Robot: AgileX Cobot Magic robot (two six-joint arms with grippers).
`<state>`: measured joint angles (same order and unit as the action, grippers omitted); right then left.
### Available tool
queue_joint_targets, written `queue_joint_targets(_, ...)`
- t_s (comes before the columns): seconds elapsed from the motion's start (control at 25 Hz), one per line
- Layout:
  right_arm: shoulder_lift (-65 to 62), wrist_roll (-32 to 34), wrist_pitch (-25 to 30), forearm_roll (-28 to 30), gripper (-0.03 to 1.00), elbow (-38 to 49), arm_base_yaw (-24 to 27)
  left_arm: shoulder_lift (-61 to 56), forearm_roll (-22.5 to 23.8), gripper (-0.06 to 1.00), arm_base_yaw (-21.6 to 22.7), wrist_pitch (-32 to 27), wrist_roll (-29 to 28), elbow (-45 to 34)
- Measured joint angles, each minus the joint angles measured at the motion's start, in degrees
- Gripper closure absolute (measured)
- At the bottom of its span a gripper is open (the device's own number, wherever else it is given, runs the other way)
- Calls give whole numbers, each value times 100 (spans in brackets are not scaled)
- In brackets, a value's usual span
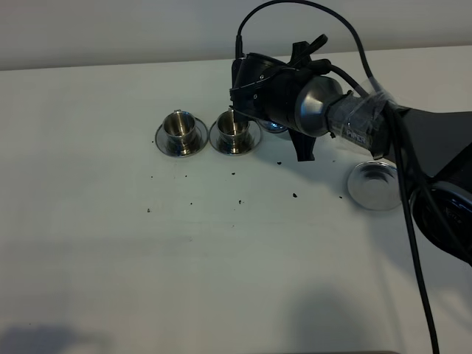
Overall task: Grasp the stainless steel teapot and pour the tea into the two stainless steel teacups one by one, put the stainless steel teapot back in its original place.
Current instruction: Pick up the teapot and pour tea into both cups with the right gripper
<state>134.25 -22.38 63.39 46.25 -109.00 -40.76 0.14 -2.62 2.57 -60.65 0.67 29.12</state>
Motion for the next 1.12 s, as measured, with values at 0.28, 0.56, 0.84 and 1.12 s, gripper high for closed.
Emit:
queue_joint_targets(0.28,0,-148,-27,214,79,0,-55,0,0,57,0,0,-11,0)
queue_joint_targets(0.56,4,-202,-22,446,79,0,-60,0,0,57,0,0,-6,0)
queue_joint_targets(0.84,4,-410,-22,635,79,0,-60,0,0,57,0,0,-6,0)
queue_joint_targets(1.12,4,-529,-22,788,79,0,-60,0,0,57,0,0,-6,0)
